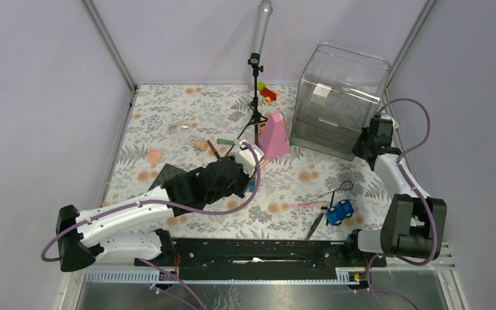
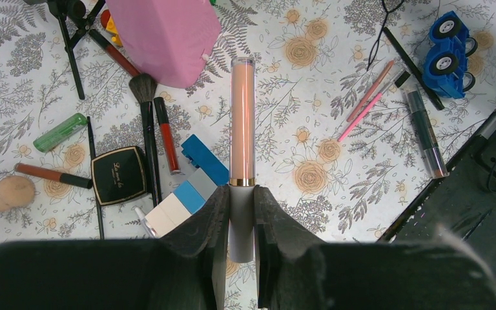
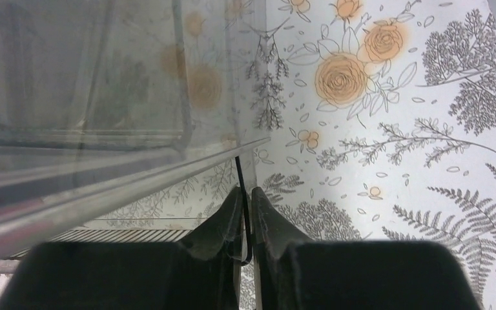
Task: Organize the makeup
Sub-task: Open the drawer in the storage box.
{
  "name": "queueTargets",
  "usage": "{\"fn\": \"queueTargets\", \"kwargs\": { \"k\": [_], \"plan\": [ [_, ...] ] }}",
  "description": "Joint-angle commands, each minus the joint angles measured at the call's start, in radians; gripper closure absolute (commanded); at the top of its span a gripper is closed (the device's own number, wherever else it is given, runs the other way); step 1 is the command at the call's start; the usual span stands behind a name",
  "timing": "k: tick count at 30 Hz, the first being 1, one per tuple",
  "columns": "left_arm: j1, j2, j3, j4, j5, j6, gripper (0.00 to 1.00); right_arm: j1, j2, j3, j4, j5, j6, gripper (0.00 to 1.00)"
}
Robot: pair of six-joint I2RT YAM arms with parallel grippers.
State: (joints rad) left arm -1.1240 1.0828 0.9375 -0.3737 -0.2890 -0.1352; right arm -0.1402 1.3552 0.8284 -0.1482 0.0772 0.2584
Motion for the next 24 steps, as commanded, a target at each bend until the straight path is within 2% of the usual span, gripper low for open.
{"fn": "queueTargets", "kwargs": {
  "k": [1, 4, 16, 24],
  "plan": [
    [0.001, -0.011, -0.005, 0.024, 0.024, 0.009, 1.00, 0.001, -0.086, -0.005, 0.005, 0.080, -0.136, 0.97],
    [0.001, -0.013, -0.006, 0.024, 0.031, 0.009, 1.00, 0.001, -0.107, -0.009, -0.007, 0.070, -0.143, 1.00],
    [0.001, -0.019, -0.005, 0.004, 0.018, 0.025, 1.00, 0.001, -0.166, -0.064, -0.053, -0.041, -0.126, 1.00],
    [0.001, -0.012, -0.002, 0.006, 0.027, 0.025, 1.00, 0.001, -0.192, -0.101, -0.078, -0.005, 0.039, 1.00]
  ]
}}
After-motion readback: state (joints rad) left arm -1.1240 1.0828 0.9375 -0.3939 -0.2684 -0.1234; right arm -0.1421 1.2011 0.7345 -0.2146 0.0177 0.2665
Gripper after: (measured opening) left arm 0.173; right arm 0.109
